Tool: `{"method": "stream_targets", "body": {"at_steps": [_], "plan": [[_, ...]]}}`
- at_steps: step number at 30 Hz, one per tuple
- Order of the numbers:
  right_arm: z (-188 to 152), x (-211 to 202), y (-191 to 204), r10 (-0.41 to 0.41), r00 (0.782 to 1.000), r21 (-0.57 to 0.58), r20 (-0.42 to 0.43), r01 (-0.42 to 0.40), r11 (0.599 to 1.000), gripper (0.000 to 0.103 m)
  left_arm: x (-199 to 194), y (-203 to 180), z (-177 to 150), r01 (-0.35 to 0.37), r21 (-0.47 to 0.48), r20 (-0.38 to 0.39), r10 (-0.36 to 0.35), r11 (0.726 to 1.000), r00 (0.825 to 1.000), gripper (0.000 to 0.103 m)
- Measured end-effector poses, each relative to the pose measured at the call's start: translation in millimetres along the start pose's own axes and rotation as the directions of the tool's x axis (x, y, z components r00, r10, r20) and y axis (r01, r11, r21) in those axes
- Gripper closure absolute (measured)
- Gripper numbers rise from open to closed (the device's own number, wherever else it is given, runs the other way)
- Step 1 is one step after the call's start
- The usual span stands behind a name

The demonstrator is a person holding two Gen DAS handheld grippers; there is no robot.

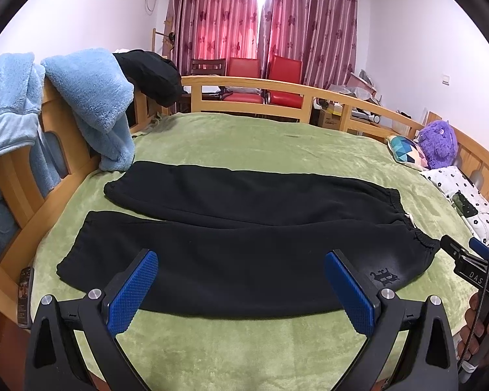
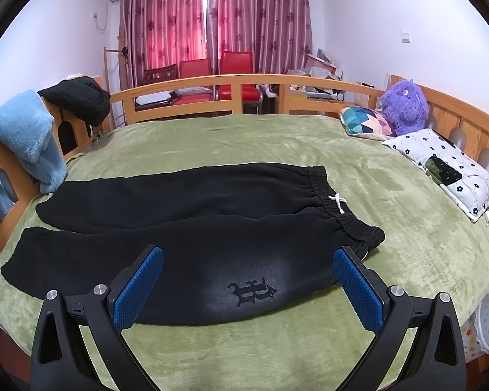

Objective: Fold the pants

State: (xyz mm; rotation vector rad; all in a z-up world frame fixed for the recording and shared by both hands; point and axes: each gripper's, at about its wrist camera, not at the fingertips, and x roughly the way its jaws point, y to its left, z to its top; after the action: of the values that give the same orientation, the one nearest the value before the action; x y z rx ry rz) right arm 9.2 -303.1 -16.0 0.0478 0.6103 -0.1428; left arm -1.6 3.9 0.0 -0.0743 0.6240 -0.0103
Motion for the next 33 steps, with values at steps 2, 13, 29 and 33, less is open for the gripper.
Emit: {"method": "stream_targets", "body": {"at_steps": [2,13,29,33], "plan": [[0.6,-1.6,-0.5,0.005,1.0,0.002,0.007,-0.005,1.0,0.001,0.4,0.8,0.1,-0.002,-0.001,-0.004,0.002,1.0,1.0,0.0],[2.7,-6.4,-0.5,0.012,1.0,0.014,0.028,-0.012,1.0,0.001,-1.2,2.7,-0.1,0.003,0.004,-0.004,-0.003,1.0,1.0,0.0],[-2.7,0.9,2.5,-0.021,0.999,0.013,0.036,0.021,1.0,0.001,-9.5,8.3,0.1,0.029,-0.009,-0.009,-0.029,1.0,1.0,0.0],[-3.9,1.4,5.0,-0.02,0.999,0.006,0.043,0.019,1.0,0.001,-10.0,14.3,1.7,0.028,-0.027,-0.009,-0.028,0.999,1.0,0.0]]}}
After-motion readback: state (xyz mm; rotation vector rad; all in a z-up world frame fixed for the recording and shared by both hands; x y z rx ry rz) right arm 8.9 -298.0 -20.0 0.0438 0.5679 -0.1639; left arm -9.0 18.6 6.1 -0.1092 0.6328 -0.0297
